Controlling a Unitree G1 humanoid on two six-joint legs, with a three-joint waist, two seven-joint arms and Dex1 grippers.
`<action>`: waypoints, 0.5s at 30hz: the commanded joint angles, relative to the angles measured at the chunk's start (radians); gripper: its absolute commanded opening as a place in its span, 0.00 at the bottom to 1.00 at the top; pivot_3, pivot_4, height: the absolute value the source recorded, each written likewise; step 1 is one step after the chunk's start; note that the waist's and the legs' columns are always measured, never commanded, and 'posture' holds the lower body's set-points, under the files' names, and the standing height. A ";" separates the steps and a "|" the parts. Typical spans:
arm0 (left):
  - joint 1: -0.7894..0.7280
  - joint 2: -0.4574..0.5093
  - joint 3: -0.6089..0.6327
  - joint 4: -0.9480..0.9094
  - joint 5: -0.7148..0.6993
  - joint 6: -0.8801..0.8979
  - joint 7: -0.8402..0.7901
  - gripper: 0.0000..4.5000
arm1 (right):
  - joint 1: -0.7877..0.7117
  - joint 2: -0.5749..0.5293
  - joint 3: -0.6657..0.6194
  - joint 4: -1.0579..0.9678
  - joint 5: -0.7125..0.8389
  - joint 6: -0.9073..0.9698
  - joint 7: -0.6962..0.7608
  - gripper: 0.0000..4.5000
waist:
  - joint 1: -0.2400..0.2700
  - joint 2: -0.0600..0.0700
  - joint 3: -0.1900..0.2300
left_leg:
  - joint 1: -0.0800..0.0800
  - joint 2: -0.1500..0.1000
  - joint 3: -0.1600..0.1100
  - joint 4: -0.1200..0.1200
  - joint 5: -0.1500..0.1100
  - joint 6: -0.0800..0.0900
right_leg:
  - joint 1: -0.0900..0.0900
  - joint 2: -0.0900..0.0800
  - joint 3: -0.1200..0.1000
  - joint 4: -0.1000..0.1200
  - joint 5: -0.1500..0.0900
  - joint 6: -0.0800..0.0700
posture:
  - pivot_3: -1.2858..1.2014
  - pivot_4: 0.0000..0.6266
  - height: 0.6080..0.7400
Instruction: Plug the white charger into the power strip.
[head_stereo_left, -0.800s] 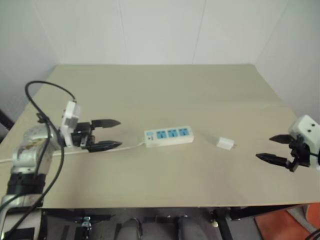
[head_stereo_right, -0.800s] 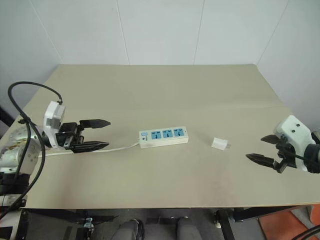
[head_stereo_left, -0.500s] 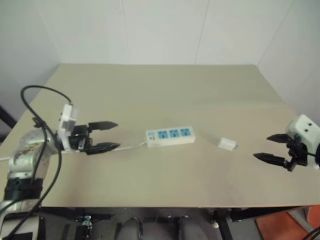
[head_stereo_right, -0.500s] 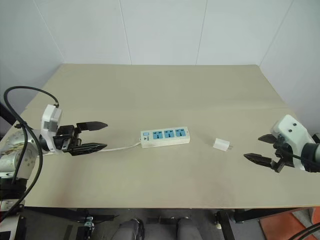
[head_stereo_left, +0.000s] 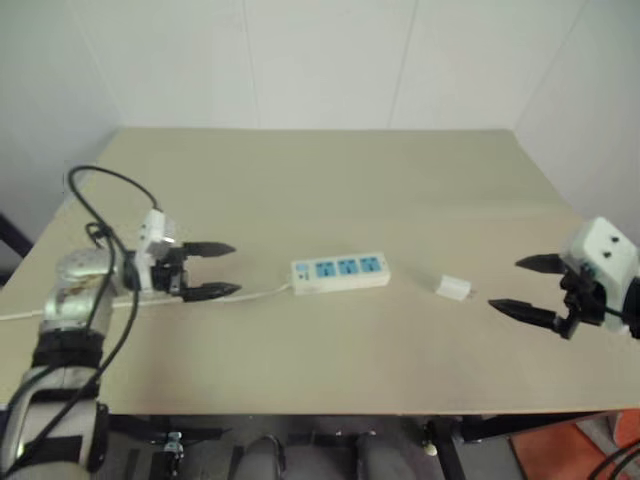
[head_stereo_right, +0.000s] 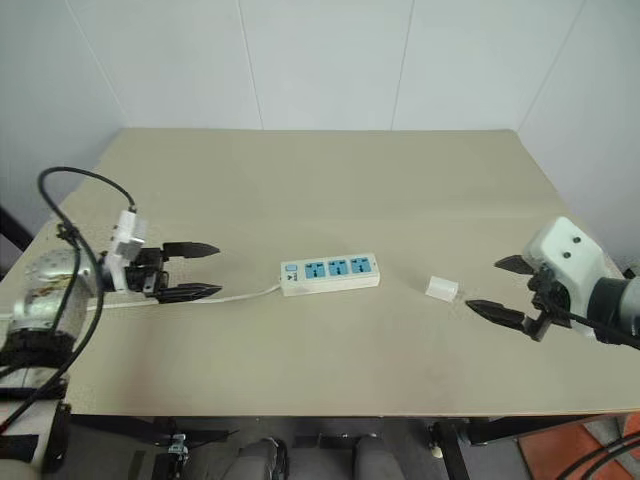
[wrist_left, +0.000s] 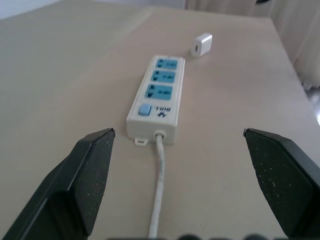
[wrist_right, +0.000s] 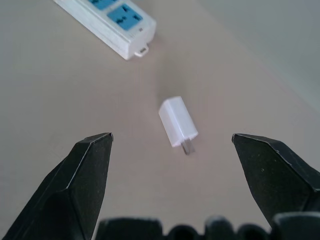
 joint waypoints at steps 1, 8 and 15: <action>-0.128 -0.041 -0.043 0.186 0.113 -0.152 0.043 1.00 | -0.083 -0.010 0.035 -0.128 0.073 0.112 -0.076 1.00 | 0.001 0.000 0.000 | 0.000 0.000 0.000 0.000 0.000 0.000 | 0.000 0.000 0.000 0.000 0.000 0.000 | 0.52 0.24 1.00; -0.272 -0.147 -0.109 0.464 0.225 -0.293 -0.035 1.00 | -0.134 0.041 0.197 -0.258 0.148 0.233 -0.184 1.00 | -0.002 -0.002 0.000 | -0.004 0.000 -0.001 0.000 0.000 0.000 | -0.003 0.000 -0.001 -0.002 0.003 -0.004 | 0.52 0.24 1.00; -0.326 -0.198 -0.159 0.547 0.329 -0.339 -0.010 1.00 | -0.266 0.203 0.306 -0.274 0.171 0.283 -0.335 1.00 | -0.003 -0.004 0.000 | -0.003 -0.001 -0.001 0.000 0.000 0.000 | -0.002 0.000 -0.001 0.001 0.003 -0.004 | 0.52 0.24 1.00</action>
